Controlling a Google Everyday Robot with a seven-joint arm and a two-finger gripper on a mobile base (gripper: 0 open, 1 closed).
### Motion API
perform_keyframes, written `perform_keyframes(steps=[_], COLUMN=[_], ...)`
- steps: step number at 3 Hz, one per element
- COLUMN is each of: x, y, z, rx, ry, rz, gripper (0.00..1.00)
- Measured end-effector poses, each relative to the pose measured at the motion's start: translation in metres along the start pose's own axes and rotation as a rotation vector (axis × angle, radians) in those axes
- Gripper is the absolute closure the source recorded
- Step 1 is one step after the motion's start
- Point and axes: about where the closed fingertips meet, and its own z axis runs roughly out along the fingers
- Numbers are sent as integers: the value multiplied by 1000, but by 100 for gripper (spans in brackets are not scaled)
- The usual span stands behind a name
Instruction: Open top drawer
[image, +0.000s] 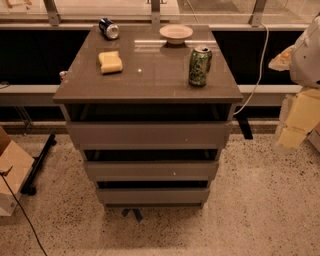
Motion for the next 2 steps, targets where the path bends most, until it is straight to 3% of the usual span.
perform_keyframes(steps=[2], x=[-3], y=[-3], z=[6], rx=[17], ry=[-38], rz=[0], gripper=[0])
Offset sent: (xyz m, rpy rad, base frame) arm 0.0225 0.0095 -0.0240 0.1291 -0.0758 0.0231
